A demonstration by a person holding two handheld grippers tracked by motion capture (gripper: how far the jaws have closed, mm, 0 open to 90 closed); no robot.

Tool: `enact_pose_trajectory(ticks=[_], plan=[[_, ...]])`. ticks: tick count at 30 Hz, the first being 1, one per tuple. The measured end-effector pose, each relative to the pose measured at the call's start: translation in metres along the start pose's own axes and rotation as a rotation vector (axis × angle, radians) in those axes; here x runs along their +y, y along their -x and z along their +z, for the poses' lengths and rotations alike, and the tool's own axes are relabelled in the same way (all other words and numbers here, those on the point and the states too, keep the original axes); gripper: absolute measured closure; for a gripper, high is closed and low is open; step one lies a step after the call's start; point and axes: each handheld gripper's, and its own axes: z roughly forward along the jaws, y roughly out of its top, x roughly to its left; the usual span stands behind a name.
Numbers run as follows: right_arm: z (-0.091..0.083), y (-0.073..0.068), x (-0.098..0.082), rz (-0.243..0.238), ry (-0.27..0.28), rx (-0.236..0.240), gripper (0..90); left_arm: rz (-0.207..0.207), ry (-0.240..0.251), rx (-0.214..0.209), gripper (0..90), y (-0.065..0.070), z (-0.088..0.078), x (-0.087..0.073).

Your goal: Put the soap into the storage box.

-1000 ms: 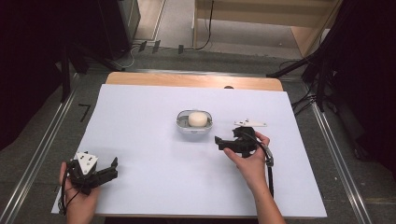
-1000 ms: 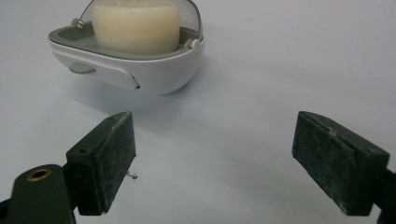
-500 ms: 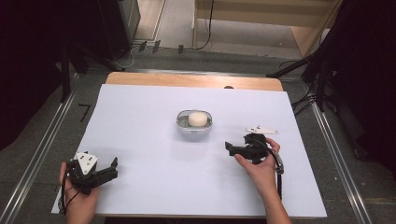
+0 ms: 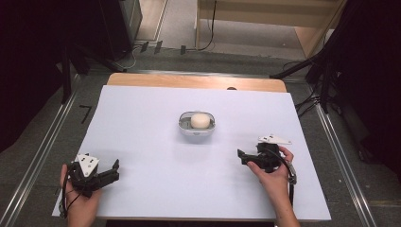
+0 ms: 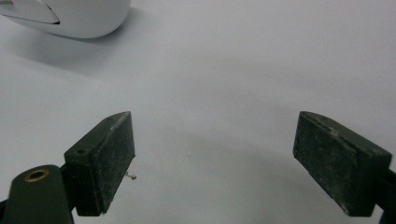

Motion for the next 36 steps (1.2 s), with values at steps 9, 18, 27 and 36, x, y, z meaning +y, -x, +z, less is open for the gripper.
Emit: enact_pose_trajectory(ticks=[9, 18, 27, 36], plan=[[-0.007, 0.013, -0.011, 0.027, 0.014, -0.009, 13.5, 0.0, 0.001, 0.002, 4.3, 0.0, 0.0, 0.0], [-0.015, 0.027, -0.025, 0.05, 0.014, -0.018, 13.4, 0.001, 0.001, 0.004, 4.3, 0.0, 0.0, 0.0], [-0.028, 0.042, -0.035, 0.066, 0.028, -0.036, 13.4, 0.004, 0.002, 0.005, 4.3, 0.001, 0.0, 0.0], [-0.041, 0.057, -0.044, 0.085, 0.035, -0.055, 13.4, 0.005, 0.002, 0.007, 4.3, 0.001, 0.0, 0.0]])
